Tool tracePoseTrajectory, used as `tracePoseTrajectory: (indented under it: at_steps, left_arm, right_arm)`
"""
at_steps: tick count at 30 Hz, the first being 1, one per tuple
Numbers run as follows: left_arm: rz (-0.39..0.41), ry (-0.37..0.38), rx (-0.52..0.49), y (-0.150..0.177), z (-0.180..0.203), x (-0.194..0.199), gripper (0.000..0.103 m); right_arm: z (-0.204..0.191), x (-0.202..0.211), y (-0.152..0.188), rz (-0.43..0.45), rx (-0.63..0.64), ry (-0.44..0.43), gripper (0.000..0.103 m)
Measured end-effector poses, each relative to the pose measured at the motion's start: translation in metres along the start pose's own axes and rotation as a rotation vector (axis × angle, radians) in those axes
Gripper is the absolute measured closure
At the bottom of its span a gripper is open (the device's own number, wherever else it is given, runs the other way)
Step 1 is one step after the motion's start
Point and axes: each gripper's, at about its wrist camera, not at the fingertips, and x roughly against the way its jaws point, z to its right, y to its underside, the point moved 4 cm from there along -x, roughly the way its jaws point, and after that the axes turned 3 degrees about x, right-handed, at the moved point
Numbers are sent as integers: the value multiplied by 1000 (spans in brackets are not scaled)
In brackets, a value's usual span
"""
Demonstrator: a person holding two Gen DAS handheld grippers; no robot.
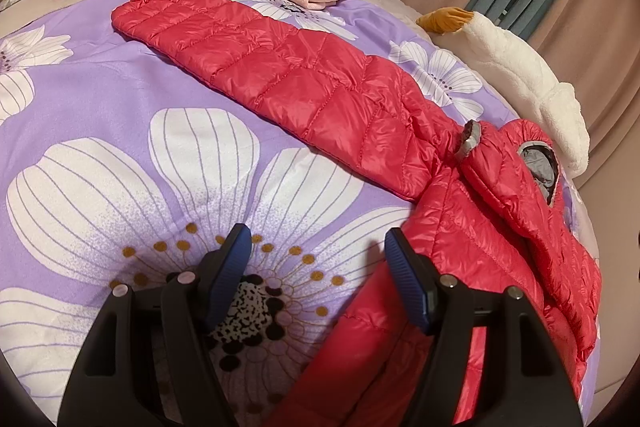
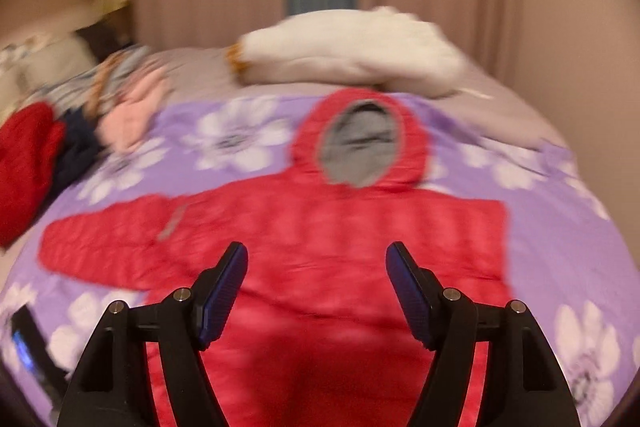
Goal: Fold large clothes
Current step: 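Open the right tool to release the sleeve and withdraw it, then lower the left tool onto the other sleeve cuff and close it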
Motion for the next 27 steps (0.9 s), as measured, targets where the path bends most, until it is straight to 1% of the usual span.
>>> tracePoseTrajectory:
  at_steps: [1, 2, 3, 5, 8, 10, 13, 15, 16, 18, 20, 21, 22, 24, 26, 27]
  left_arm:
    - [-1, 2, 3, 0, 0, 1, 34]
    - [0, 3, 8, -1, 0, 2, 36]
    - [4, -13, 18, -1, -1, 4, 40]
    - [2, -62, 27, -2, -2, 5, 56]
    - [-2, -98, 15, -3, 0, 7, 61]
    - [-4, -122, 18, -5, -1, 9, 64]
    - [-5, -146, 28, -10, -2, 16, 65]
    - [14, -125, 17, -14, 1, 24, 65]
    - [33, -116, 13, -17, 4, 30, 66]
    - [70, -122, -1, -27, 11, 41, 67]
    - [97, -122, -32, -39, 24, 48, 67]
    - [106, -107, -49, -48, 34, 50, 67]
    - [101, -79, -63, -55, 43, 49, 67]
    - [83, 19, -70, -69, 65, 43, 67]
    - [117, 63, -75, -79, 88, 36, 65]
    - [142, 74, -102, -80, 103, 28, 65]
  right_arm:
    - [10, -1, -1, -10, -23, 22, 32]
    - [22, -1, 0, -20, -53, 29, 32]
    - [33, 0, 0, -29, -81, 22, 32]
    - [58, 1, 2, -30, -132, 11, 32]
    - [81, 4, 5, -19, -165, 64, 32]
    - [93, 5, 7, -16, -191, 77, 36]
    - [102, 7, 9, -20, -203, 67, 48]
    - [106, 11, 9, -2, -182, 104, 68]
    - [108, 11, 8, 5, -168, 146, 71]
    - [114, 11, 6, 19, -165, 190, 72]
    - [119, 9, 4, 27, -186, 199, 72]
    - [121, 7, 3, 25, -197, 199, 72]
    - [124, 6, 2, 25, -206, 199, 73]
    - [129, -1, -2, 37, -220, 218, 73]
    - [134, -14, -2, 23, -229, 255, 73]
    - [138, -22, 0, 9, -242, 260, 73]
